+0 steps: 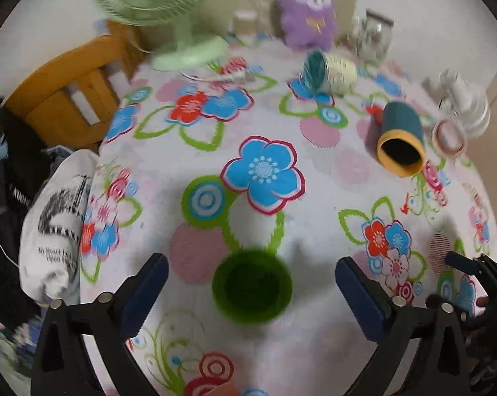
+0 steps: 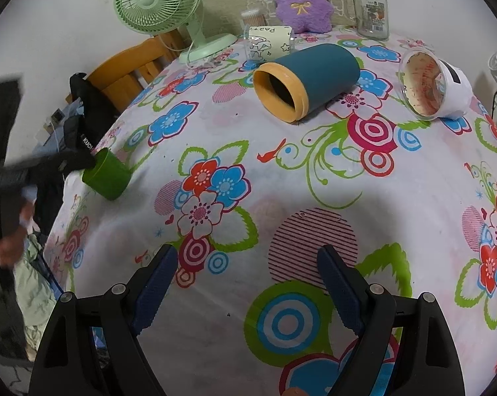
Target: Flip cup upside down
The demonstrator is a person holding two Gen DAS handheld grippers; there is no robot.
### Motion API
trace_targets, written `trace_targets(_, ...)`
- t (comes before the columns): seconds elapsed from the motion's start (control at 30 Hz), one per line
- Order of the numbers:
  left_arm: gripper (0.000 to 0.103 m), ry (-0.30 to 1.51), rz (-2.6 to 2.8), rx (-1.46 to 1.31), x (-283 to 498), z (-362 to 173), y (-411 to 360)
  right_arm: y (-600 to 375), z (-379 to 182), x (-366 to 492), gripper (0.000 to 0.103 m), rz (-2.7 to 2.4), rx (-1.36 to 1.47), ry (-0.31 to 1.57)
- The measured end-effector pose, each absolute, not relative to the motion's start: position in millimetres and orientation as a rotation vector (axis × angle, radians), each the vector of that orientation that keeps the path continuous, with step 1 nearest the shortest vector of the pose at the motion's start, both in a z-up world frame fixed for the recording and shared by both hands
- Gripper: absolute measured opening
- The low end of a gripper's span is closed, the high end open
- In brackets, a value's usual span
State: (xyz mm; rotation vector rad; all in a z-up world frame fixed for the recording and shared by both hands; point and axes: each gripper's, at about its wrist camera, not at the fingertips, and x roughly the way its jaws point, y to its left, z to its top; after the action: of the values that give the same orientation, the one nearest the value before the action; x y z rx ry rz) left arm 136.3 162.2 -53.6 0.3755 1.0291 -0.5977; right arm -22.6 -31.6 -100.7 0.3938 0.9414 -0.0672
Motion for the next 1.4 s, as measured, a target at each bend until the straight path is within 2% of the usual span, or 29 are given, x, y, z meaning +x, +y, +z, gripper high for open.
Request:
trace_targets(0.1,0.102,0.956,-0.612,0.299,117,-62,180,-32,-100,-19,0.088,-0.067,0.391,0.941)
trace_targets(0.17,0.095,0.894,-0.611,0.307,111,-71,176,-30,-100,-17,0.088,-0.061,0.386,0.945)
trace_targets(0.23,0.067,0.897,-0.589,0.344,110,-83,168,-27,-98,-16,0.088,-0.050,0.385,0.942)
trace_targets(0.3,0.052,0.947,-0.587,0.339,116,-94,164,-23,-96,-18,0.088,-0.042,0.375,0.939)
trace_targets(0.43,0.052,1.054,-0.558,0.329,130,-93,164,-24,-93,-22,0.088,-0.044,0.373,0.929)
trace_targets(0.53,0.052,1.225,-0.616,0.378,137,-80,160,-27,-93,-24,0.088,-0.040,0.386,0.923)
trace_targets(0.67,0.052,1.318,-0.575,0.676,130,-60,146,-23,-92,-26,0.088,-0.012,0.391,0.915)
trace_targets(0.9,0.052,1.601,-0.513,0.979,126,-100,126,-19,-91,-31,0.088,0.005,0.394,0.908)
trace_targets(0.97,0.054,1.579,-0.511,0.997,128,-105,117,-21,-90,-34,0.088,-0.004,0.394,0.907)
trace_targets(1.0,0.063,1.544,-0.525,0.996,129,-104,109,-23,-90,-34,0.088,-0.009,0.394,0.907)
trace_targets(1.03,0.080,1.520,-0.536,0.990,129,-103,104,-24,-89,-35,0.088,-0.013,0.391,0.907)
trace_targets(1.07,0.088,1.484,-0.557,0.978,127,-100,100,-25,-88,-36,0.088,-0.018,0.388,0.905)
trace_targets(1.1,0.103,1.437,-0.582,0.966,125,-96,95,-26,-88,-37,0.088,-0.022,0.388,0.902)
trace_targets(1.4,0.103,1.228,-0.745,0.732,116,-62,121,-30,-90,-39,0.088,-0.029,0.403,0.901)
